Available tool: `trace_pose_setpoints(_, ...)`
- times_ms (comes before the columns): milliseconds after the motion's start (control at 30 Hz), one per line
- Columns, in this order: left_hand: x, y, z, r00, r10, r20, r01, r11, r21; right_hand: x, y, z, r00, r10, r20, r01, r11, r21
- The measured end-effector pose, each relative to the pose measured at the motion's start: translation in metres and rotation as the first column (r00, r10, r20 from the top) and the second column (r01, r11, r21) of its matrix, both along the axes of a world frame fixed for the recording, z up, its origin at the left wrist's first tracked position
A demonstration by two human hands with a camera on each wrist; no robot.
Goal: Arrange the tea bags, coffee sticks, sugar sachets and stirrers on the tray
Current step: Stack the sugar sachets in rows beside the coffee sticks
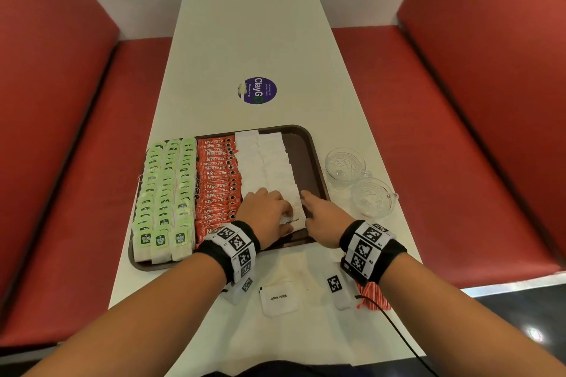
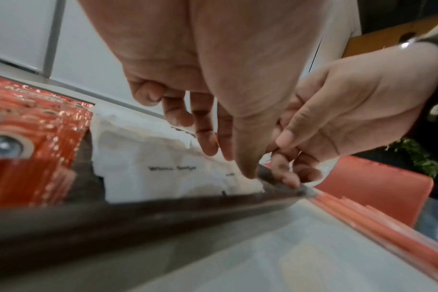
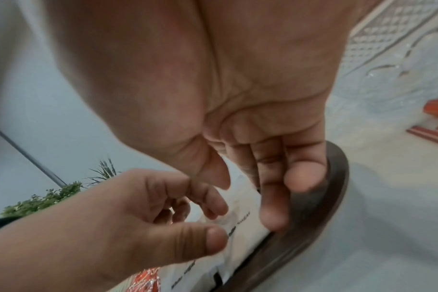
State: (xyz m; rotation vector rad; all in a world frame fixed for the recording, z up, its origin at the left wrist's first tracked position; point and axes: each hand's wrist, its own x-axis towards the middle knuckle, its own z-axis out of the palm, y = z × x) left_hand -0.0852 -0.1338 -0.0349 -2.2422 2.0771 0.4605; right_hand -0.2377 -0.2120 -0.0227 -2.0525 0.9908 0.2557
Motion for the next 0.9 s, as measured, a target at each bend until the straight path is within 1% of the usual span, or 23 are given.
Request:
trace_pose_setpoints(100,0.000,0.012,0.010,0.998,-0.024,-0.065,0.022,0.999,-0.036,-0.003,0.006,0.002,1.000,-0.019,0.021,0.021,0.995,-0.096)
trace_pose_setpoints(200,-0.001,0.034,0.018,0.990,-0.117,-0.083,0.119,0.993,0.022,-0.007,0.016,0.006,0.998,0.014,0.067,0.000,0.980,-0.198)
trace_pose_setpoints(300,-0.003,0.061,0.015,0.975,-0.213,-0.062,0.219,0.968,0.119,-0.010,0.030,0.009,0.990,0.120,0.075,-0.103,0.974,-0.202)
trace_pose_setpoints(400,-0.007,0.086,0.004,0.972,-0.232,-0.036,0.235,0.948,0.213,-0.009,0.047,0.006,0.959,0.283,0.002,-0.280,0.951,-0.132)
trace_pose_setpoints(467,-0.010,0.095,-0.003,0.976,-0.217,-0.009,0.213,0.945,0.250,-0.008,0.058,0.001,0.930,0.362,-0.067,-0.368,0.925,-0.099)
trace_pose_setpoints(533,-0.010,0.099,-0.006,0.980,-0.199,-0.004,0.193,0.948,0.253,-0.005,0.067,-0.003,0.905,0.409,-0.116,-0.419,0.904,-0.088)
trace_pose_setpoints(667,-0.010,0.099,-0.006,0.982,-0.188,-0.019,0.187,0.955,0.229,-0.001,0.079,-0.010,0.895,0.430,-0.122,-0.443,0.888,-0.121)
trace_pose_setpoints(800,-0.006,0.102,-0.003,0.989,-0.062,-0.132,0.088,0.975,0.206,0.002,0.090,-0.013,0.892,0.433,-0.131,-0.449,0.883,-0.139)
trace_pose_setpoints(900,-0.002,0.105,0.001,0.972,-0.029,-0.235,0.066,0.986,0.153,0.004,0.090,-0.017,0.891,0.420,-0.173,-0.445,0.883,-0.149)
